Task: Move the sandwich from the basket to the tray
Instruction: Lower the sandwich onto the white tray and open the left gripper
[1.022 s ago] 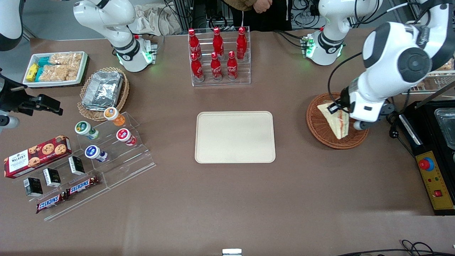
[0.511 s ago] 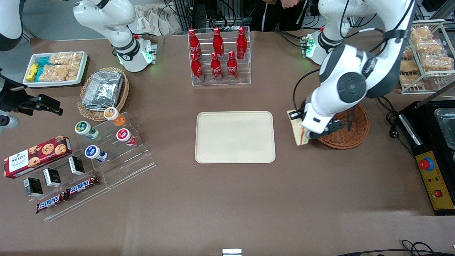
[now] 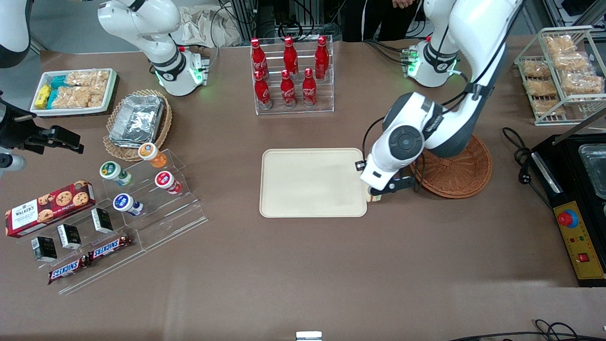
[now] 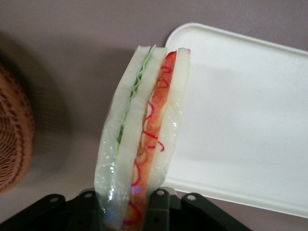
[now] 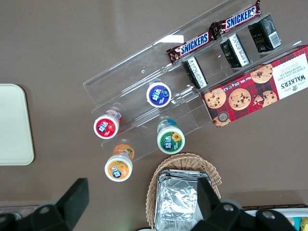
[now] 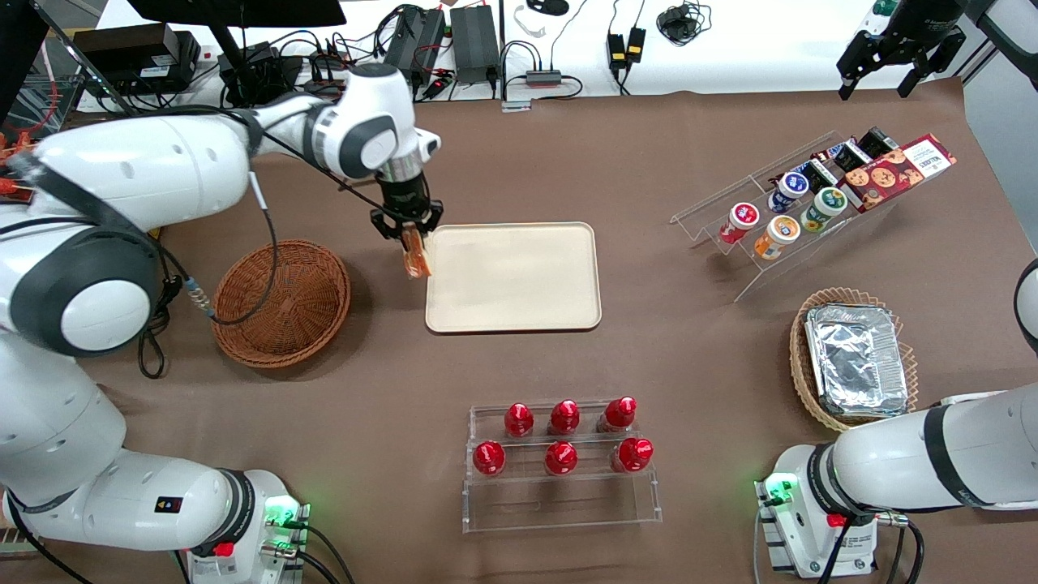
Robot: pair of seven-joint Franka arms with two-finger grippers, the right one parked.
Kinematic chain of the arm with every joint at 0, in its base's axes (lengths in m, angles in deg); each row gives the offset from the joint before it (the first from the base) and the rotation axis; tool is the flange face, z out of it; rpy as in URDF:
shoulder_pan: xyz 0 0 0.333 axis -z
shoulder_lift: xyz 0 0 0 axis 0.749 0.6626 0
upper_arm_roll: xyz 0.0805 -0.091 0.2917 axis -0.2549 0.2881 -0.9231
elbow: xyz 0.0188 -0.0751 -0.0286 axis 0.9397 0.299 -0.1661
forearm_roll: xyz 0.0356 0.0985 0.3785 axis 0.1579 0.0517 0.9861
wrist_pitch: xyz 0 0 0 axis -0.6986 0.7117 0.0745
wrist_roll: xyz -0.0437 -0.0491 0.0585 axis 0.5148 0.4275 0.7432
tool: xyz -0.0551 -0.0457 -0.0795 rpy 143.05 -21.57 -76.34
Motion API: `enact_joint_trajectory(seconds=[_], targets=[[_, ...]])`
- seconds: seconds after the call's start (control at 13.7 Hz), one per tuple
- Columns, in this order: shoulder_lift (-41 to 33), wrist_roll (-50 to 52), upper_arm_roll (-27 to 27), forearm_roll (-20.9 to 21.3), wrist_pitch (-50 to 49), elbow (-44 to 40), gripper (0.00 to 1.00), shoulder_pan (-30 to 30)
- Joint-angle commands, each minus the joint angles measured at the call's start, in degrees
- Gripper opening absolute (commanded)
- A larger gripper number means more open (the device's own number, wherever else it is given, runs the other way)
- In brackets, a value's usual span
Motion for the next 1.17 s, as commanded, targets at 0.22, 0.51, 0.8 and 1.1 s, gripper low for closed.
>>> enact_joint_trajectory(seconds=[0.22,0.51,0.8,1.1], targets=[[5.6,2.6,-0.2,4.3,3.0,-2.1,0.30,3.5],[7.2,2.6,-0.3,4.9,4.8,-2.0,0.30,3.7],[8.7,2.6,-0.3,5.0,5.7,-2.0,0.30,4.4],[9.7,2.5,-0.3,5.1,6.4,-1.9,0.35,4.6]])
